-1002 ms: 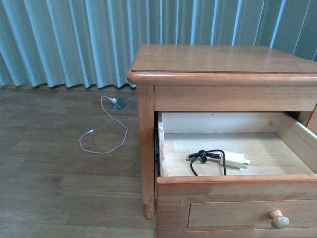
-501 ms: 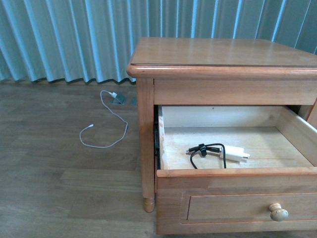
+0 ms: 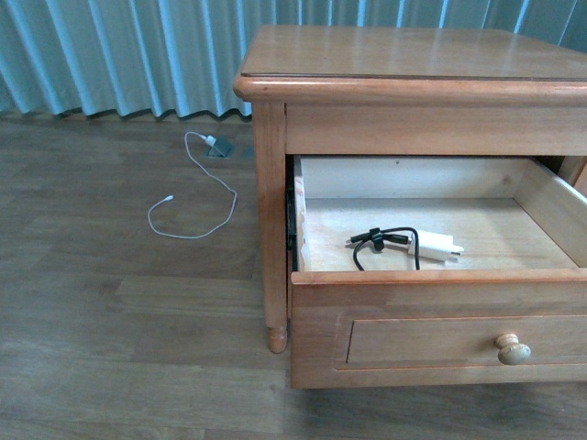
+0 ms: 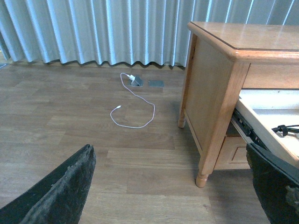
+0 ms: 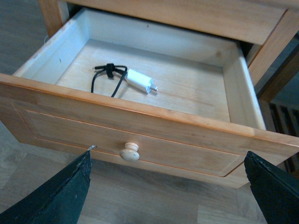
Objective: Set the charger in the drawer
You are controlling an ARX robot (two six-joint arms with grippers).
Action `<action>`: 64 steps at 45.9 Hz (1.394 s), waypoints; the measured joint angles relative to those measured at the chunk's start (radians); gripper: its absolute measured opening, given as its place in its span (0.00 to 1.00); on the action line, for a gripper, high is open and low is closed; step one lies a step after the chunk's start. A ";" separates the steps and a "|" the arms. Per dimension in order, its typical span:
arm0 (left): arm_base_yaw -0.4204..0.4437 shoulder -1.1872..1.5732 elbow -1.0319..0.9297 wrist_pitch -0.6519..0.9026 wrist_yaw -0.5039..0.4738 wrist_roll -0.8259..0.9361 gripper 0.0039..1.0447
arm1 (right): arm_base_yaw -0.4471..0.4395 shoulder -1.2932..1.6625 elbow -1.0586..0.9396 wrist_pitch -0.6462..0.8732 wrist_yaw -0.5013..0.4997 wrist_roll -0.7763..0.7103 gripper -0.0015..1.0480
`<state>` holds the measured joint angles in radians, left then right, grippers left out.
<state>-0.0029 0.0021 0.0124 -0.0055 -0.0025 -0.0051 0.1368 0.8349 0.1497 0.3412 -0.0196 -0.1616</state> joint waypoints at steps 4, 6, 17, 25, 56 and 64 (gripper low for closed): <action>0.000 0.000 0.000 0.000 0.000 0.000 0.94 | 0.019 0.253 0.077 0.059 -0.018 0.042 0.92; 0.000 0.000 0.000 0.000 0.000 0.000 0.94 | 0.027 0.344 0.106 0.084 -0.012 0.055 0.92; 0.000 0.000 0.000 0.000 0.000 0.000 0.94 | 0.051 0.609 0.205 0.177 0.002 0.089 0.92; 0.000 0.000 0.000 0.000 0.000 0.000 0.94 | 0.066 0.719 0.261 0.229 0.020 0.093 0.92; 0.000 0.000 0.000 0.000 0.000 0.000 0.94 | 0.105 1.258 0.756 0.448 0.138 -0.008 0.92; 0.000 0.000 0.000 0.000 0.000 0.000 0.94 | 0.105 1.383 0.902 0.481 0.182 -0.022 0.92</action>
<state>-0.0029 0.0021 0.0124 -0.0055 -0.0029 -0.0048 0.2420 2.2181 1.0515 0.8223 0.1623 -0.1837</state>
